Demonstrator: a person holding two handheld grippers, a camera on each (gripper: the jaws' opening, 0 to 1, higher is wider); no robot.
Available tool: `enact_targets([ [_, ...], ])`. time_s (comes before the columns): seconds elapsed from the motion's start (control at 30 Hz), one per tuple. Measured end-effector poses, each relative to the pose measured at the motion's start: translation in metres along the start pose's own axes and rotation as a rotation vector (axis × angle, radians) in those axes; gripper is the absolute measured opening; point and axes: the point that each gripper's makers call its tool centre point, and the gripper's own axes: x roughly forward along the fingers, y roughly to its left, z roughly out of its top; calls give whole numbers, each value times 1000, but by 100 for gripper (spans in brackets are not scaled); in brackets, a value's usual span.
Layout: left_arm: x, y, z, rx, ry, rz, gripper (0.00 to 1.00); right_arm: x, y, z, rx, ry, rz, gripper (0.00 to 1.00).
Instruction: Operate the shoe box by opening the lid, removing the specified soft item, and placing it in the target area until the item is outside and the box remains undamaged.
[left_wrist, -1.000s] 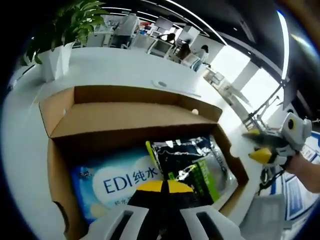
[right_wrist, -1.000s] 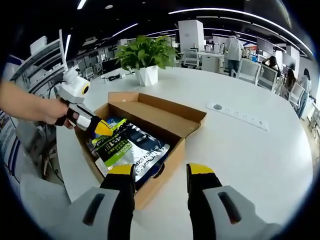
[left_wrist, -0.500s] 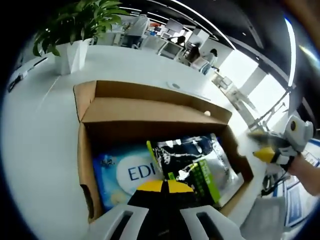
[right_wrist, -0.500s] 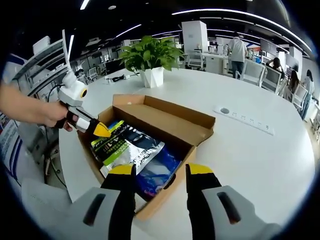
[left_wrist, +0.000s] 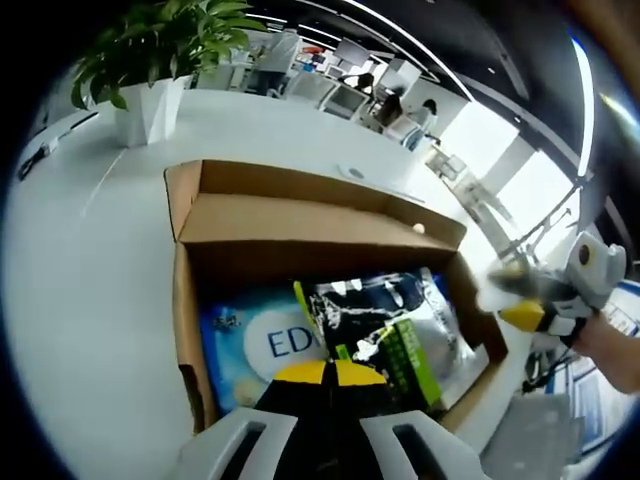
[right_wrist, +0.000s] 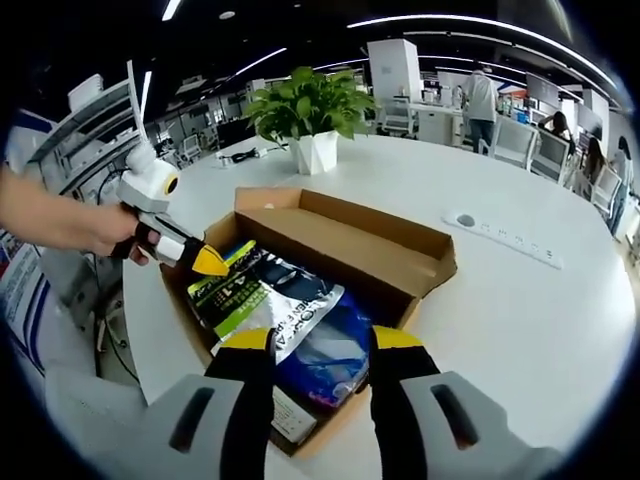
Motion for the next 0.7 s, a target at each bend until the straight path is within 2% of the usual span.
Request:
enact_targets([
  [0.37, 2, 6, -1, 4, 2, -2, 0, 21, 7, -9, 136, 7, 33, 28],
  [0.43, 1, 5, -1, 5, 4, -2, 0, 30, 3, -10, 145, 9, 33, 26],
  [0.7, 4, 8, 0, 10, 7, 1, 0, 40, 7, -16, 172, 39, 55, 19],
])
